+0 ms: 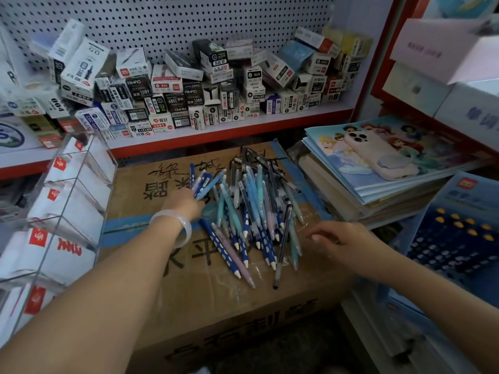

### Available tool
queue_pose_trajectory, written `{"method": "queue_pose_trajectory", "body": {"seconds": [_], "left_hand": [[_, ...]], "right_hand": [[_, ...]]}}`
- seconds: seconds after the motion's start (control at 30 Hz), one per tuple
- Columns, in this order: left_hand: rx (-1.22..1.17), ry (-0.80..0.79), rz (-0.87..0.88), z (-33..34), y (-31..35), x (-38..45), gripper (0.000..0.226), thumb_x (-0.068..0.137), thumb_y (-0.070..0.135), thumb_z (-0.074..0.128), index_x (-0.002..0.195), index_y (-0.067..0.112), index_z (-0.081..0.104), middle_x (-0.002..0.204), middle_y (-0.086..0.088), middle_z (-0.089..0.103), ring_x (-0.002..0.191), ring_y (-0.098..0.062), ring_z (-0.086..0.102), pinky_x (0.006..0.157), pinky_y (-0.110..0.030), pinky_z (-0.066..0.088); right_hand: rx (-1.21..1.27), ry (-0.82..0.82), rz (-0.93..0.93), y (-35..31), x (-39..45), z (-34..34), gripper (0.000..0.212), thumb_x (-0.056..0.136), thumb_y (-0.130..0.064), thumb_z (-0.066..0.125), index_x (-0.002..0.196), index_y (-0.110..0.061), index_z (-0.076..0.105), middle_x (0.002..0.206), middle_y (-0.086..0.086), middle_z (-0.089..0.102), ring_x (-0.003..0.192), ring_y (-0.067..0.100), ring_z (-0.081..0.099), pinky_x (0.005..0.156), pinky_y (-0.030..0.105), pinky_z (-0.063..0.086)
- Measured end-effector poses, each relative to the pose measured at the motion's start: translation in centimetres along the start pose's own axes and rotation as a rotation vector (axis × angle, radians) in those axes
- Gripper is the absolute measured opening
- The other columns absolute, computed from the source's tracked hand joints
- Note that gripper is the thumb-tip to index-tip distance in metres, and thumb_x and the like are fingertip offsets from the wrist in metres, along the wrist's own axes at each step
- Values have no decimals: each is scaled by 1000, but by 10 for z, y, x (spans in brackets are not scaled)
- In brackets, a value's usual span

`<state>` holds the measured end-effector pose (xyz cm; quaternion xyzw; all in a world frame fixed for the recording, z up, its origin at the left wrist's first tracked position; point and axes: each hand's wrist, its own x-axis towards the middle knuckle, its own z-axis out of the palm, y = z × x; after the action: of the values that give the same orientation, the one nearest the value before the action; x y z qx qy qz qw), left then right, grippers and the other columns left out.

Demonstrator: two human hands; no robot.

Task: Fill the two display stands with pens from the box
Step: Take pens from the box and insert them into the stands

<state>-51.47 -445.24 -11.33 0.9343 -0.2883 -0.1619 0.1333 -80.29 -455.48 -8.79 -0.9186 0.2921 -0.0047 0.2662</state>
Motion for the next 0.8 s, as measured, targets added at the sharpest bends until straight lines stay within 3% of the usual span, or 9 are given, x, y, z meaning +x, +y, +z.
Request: {"method": "queue_pose_trajectory", "body": {"seconds": [0.17, 0.4, 0.57, 0.63, 0.73, 0.8], "left_hand": [[20, 18, -19, -4, -8, -11, 20, 94, 25, 48, 93, 6, 55, 64, -3, 45, 53, -16, 43, 44, -26, 29], [-101, -16, 7, -12, -25, -27, 18, 94, 22, 49, 86, 7, 52, 66, -4, 45, 56, -16, 43, 47, -26, 31], [-232, 43, 49, -26, -33, -42, 30, 95, 14, 46, 65, 10, 42, 61, -5, 40, 52, -17, 38, 46, -26, 26], [-270, 58, 41, -27, -39, -48, 31, 95, 15, 46, 64, 11, 42, 61, -5, 40, 53, -17, 39, 46, -27, 27], [-227, 4, -24, -23, -53, -53, 28, 94, 17, 47, 68, 9, 46, 63, -6, 43, 55, -18, 41, 47, -28, 29], [-155, -56, -83, -23, -61, -58, 18, 93, 17, 49, 87, 2, 55, 67, -7, 47, 60, -19, 44, 49, -28, 30]], "right_hand": [[1, -2, 22, 0, -5, -3, 25, 99, -26, 43, 118, -23, 59, 104, -13, 60, 91, 0, 53, 73, 9, 40], [15, 4, 42, -8, -15, -9, 25, 99, -26, 42, 117, -22, 60, 100, -10, 61, 92, 6, 58, 80, 19, 46], [24, 9, 58, -16, -23, -12, 25, 100, -25, 39, 114, -25, 60, 99, -9, 64, 89, 12, 63, 81, 28, 52], [29, 7, 45, -19, -26, -11, 26, 100, -25, 40, 115, -24, 60, 99, -6, 65, 89, 14, 64, 82, 32, 52], [25, 15, 19, -25, -27, -9, 26, 100, -24, 40, 116, -22, 61, 101, -5, 65, 92, 10, 62, 84, 28, 51], [28, 9, 16, -30, -27, -8, 26, 100, -24, 40, 115, -21, 61, 102, -4, 65, 92, 11, 61, 83, 28, 50]]}}
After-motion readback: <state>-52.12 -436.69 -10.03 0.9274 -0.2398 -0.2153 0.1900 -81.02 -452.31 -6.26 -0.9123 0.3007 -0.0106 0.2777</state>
